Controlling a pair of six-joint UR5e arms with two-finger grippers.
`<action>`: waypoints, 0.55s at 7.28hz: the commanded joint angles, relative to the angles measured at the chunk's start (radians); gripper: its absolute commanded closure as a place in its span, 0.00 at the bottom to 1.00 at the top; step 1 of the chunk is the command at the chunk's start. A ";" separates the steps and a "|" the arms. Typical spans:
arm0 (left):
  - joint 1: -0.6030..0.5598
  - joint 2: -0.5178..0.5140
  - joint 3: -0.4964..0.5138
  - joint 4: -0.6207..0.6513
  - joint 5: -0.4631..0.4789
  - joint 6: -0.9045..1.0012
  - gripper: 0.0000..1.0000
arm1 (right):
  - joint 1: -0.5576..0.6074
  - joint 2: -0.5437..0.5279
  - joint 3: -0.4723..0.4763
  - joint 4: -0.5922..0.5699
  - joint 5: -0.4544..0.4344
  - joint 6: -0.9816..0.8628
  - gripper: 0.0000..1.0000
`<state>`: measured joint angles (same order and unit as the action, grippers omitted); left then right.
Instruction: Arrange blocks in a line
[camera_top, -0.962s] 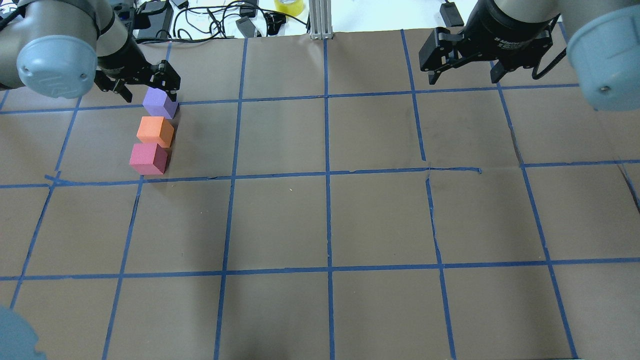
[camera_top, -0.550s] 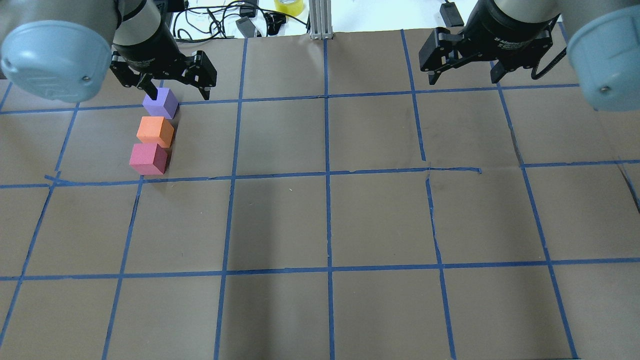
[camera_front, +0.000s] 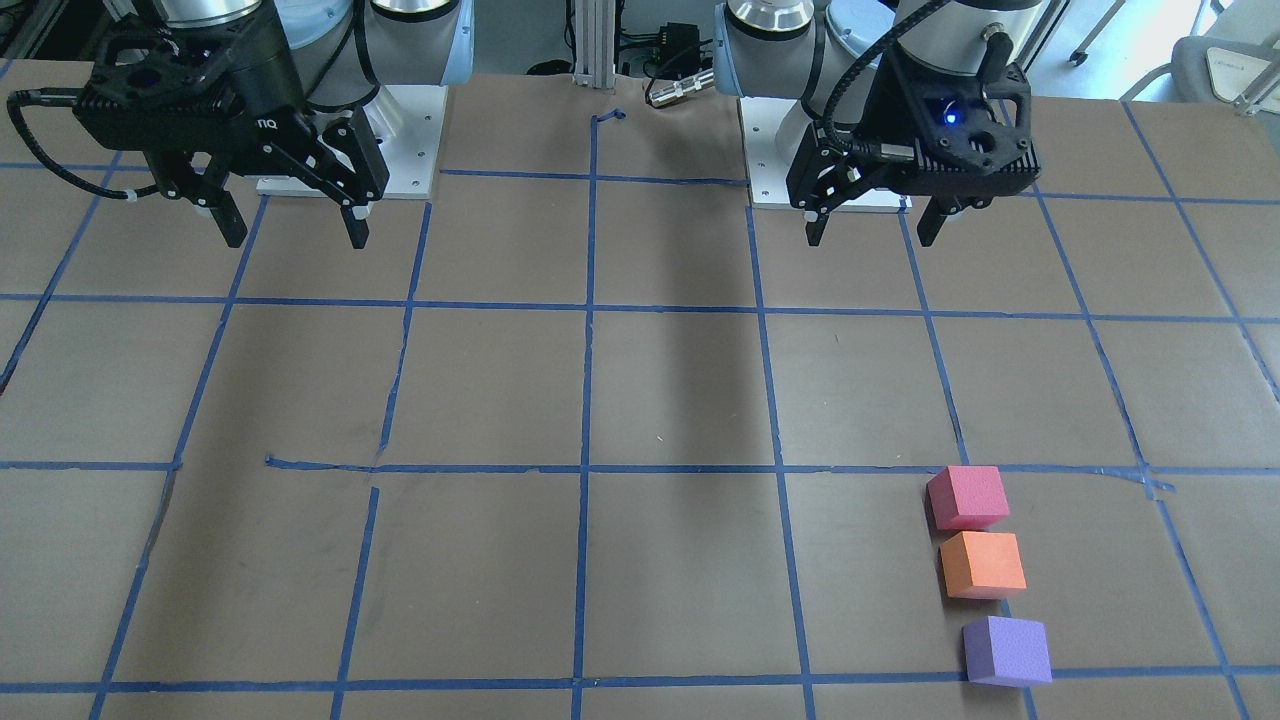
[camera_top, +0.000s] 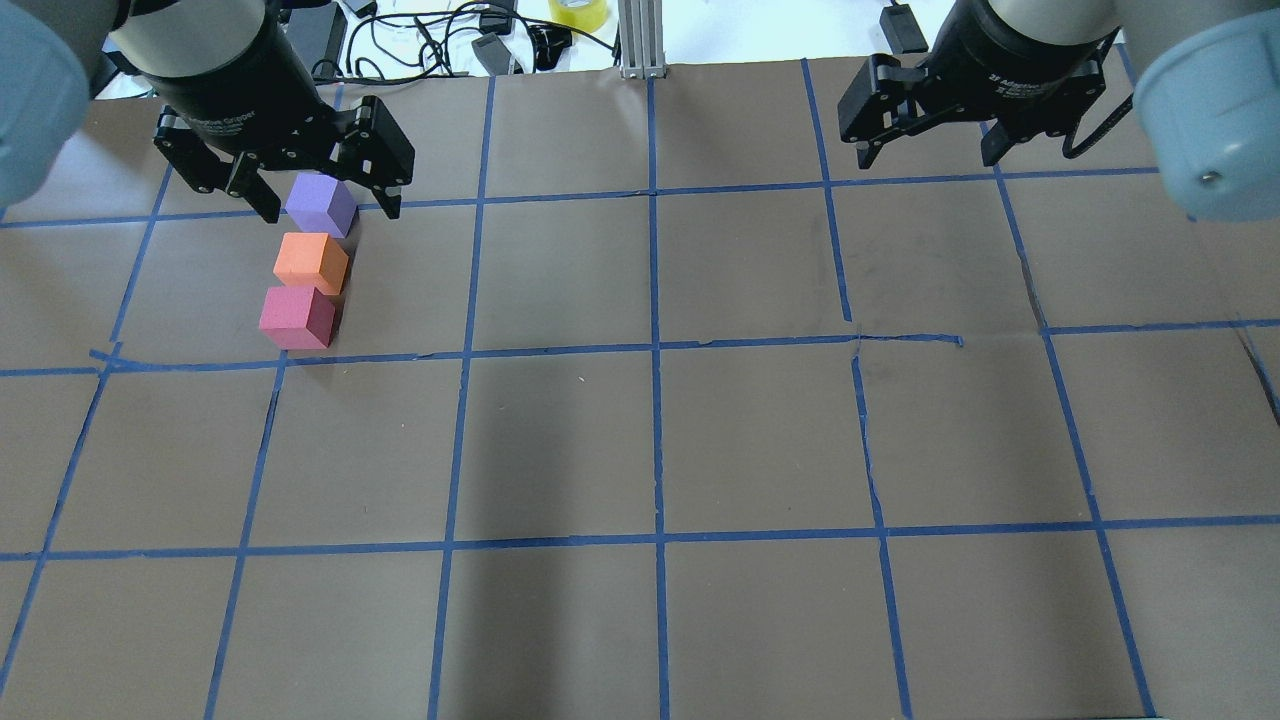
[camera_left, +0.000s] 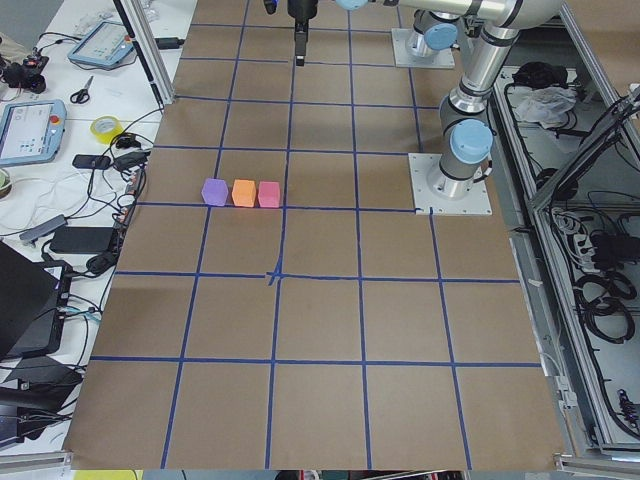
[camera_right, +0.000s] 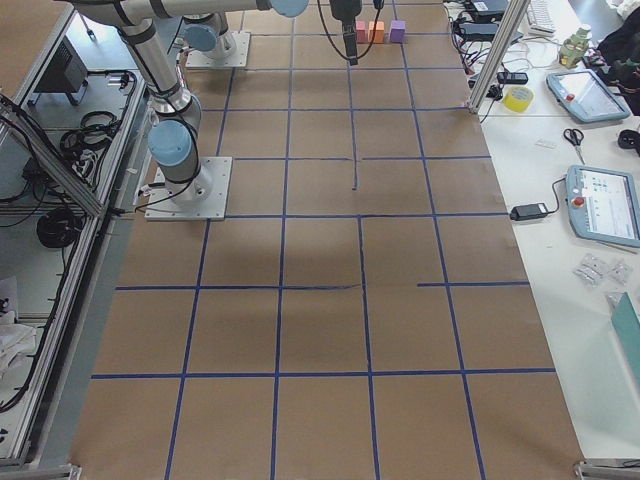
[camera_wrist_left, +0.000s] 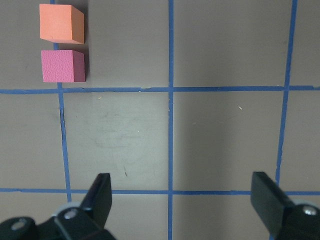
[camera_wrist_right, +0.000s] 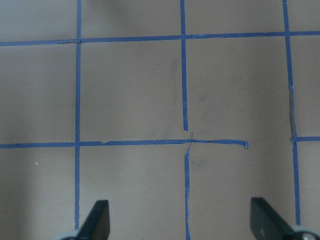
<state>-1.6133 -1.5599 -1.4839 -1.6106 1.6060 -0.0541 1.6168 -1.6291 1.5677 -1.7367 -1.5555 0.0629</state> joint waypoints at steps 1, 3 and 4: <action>-0.005 0.014 -0.012 -0.011 0.008 0.002 0.00 | 0.000 0.000 0.000 0.000 0.000 0.000 0.00; 0.001 0.018 -0.013 -0.008 0.006 0.013 0.00 | 0.000 0.000 0.000 0.000 0.000 0.000 0.00; -0.002 0.018 -0.016 -0.008 0.008 0.013 0.00 | 0.000 0.000 0.000 0.002 0.000 0.000 0.00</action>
<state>-1.6145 -1.5433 -1.4964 -1.6185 1.6123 -0.0437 1.6168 -1.6291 1.5677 -1.7361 -1.5554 0.0629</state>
